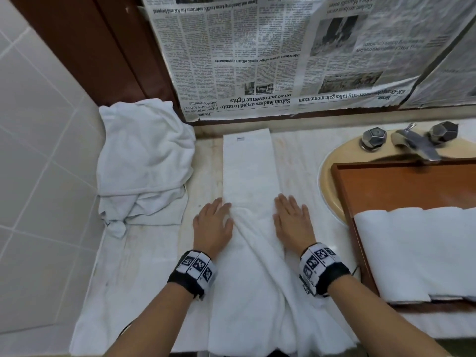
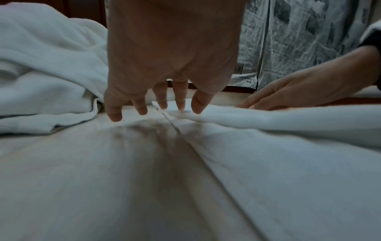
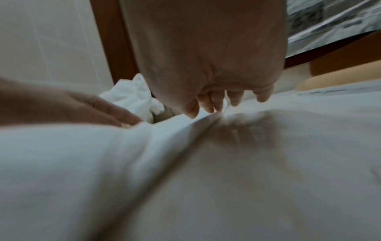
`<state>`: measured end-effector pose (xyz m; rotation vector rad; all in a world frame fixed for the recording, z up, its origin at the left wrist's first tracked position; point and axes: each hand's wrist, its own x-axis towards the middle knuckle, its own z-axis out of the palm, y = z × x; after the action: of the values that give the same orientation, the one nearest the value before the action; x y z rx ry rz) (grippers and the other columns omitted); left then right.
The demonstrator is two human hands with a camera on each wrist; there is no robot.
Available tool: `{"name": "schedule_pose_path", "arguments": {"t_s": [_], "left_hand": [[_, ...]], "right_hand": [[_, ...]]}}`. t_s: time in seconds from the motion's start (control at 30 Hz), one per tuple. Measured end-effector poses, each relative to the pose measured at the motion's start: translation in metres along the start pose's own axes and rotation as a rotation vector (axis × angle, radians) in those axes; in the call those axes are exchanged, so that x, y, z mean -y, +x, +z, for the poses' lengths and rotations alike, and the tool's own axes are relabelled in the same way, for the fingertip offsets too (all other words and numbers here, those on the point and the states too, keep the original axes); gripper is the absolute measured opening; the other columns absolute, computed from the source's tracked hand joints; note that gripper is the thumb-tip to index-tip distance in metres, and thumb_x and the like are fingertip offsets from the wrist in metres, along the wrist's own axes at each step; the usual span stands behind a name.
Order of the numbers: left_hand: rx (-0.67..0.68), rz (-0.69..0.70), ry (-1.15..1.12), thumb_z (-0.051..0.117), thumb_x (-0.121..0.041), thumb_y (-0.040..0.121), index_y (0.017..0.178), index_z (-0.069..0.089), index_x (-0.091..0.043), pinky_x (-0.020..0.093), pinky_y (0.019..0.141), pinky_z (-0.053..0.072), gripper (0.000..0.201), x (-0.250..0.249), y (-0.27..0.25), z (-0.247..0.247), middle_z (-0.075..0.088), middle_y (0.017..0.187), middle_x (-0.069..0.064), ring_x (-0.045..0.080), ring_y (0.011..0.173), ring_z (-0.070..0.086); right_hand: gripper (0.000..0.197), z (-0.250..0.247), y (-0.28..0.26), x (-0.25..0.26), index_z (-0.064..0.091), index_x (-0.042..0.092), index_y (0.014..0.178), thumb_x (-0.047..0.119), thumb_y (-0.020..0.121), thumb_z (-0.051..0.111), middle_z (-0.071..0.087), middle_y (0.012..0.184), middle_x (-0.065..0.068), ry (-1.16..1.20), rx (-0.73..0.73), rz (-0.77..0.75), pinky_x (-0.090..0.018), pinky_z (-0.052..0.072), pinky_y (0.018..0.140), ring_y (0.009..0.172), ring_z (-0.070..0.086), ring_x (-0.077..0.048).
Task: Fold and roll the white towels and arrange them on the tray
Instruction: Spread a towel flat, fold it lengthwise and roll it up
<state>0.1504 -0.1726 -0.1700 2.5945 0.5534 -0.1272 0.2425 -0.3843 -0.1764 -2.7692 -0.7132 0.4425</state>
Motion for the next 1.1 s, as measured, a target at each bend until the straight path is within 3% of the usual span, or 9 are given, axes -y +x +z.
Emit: {"name": "schedule_pose_path", "arguments": {"t_s": [0.1,0.23,0.33,0.47,0.67,0.77,0.9,1.0,1.1], "left_hand": [[0.045,0.217,-0.068,0.051,-0.031,0.098,0.136,0.056,-0.031,0.044,0.101,0.042,0.039,-0.008,-0.016,0.000,0.047,0.147,-0.007,0.024,0.127,0.047],[0.201,0.415,0.023,0.045,-0.030,0.100,0.137,0.054,-0.036,0.045,0.088,0.047,0.038,-0.017,-0.033,0.014,0.045,0.142,-0.006,0.025,0.114,0.051],[0.167,0.465,0.132,0.048,-0.023,0.100,0.130,0.059,-0.032,0.044,0.083,0.048,0.033,-0.023,-0.032,0.018,0.049,0.135,-0.003,0.028,0.108,0.052],[0.137,0.428,0.021,0.050,-0.020,0.099,0.117,0.065,-0.024,0.044,0.083,0.048,0.024,-0.012,-0.033,0.016,0.060,0.116,0.000,0.030,0.101,0.056],[0.147,0.469,-0.043,0.054,-0.012,0.096,0.128,0.062,-0.019,0.043,0.088,0.048,0.033,0.018,-0.048,0.014,0.059,0.126,0.002,0.030,0.103,0.053],[0.155,0.471,-0.052,0.058,-0.014,0.096,0.117,0.067,-0.016,0.039,0.085,0.048,0.023,0.021,-0.053,0.011,0.055,0.115,0.003,0.025,0.100,0.054],[0.114,0.420,-0.166,0.061,-0.010,0.090,0.101,0.068,-0.013,0.027,0.075,0.041,0.013,0.029,-0.058,-0.001,0.049,0.097,-0.003,0.016,0.079,0.054],[0.073,0.375,-0.229,0.053,-0.028,0.085,0.100,0.068,-0.015,0.030,0.072,0.045,0.024,0.043,-0.063,-0.009,0.054,0.088,0.001,0.018,0.075,0.056],[0.076,0.287,-0.195,0.058,-0.016,0.088,0.097,0.070,-0.020,0.028,0.072,0.044,0.015,0.054,-0.066,-0.014,0.055,0.081,-0.004,0.015,0.074,0.056]], "right_hand": [[0.040,0.003,-0.043,0.007,0.059,0.012,0.127,0.036,0.100,0.041,0.058,0.126,-0.006,0.244,-0.100,0.003,-0.041,0.045,0.094,0.111,0.057,-0.029],[0.037,0.011,-0.091,0.022,0.061,0.018,0.118,0.044,0.093,0.060,0.051,0.115,-0.001,0.319,0.059,0.186,-0.038,0.047,0.090,0.105,0.054,-0.020],[0.029,0.006,-0.101,0.039,0.056,0.019,0.110,0.041,0.092,0.059,0.049,0.109,0.000,0.244,0.144,0.269,-0.034,0.046,0.082,0.102,0.054,-0.021],[0.025,-0.005,-0.114,0.054,0.052,0.018,0.093,0.043,0.092,0.057,0.057,0.096,0.000,0.160,0.131,0.353,-0.032,0.041,0.068,0.087,0.055,-0.022],[0.025,-0.008,-0.139,0.077,0.056,0.015,0.093,0.039,0.094,0.059,0.062,0.094,-0.005,0.215,0.069,0.307,-0.036,0.051,0.074,0.086,0.060,-0.026],[0.023,-0.011,-0.145,0.094,0.054,0.018,0.085,0.039,0.092,0.062,0.063,0.087,-0.003,0.287,0.029,0.249,-0.038,0.052,0.073,0.083,0.060,-0.023],[0.024,-0.016,-0.157,0.120,0.058,0.015,0.086,0.037,0.093,0.063,0.064,0.081,-0.002,0.376,-0.001,0.162,-0.037,0.052,0.073,0.078,0.060,-0.020],[0.021,-0.006,-0.161,0.147,0.059,0.015,0.088,0.035,0.095,0.061,0.065,0.083,-0.002,0.442,-0.027,0.082,-0.031,0.048,0.073,0.079,0.058,-0.017],[0.017,0.025,-0.158,0.165,0.062,0.014,0.093,0.030,0.095,0.060,0.066,0.093,-0.006,0.482,0.132,0.080,-0.034,0.051,0.083,0.088,0.059,-0.020]]}}
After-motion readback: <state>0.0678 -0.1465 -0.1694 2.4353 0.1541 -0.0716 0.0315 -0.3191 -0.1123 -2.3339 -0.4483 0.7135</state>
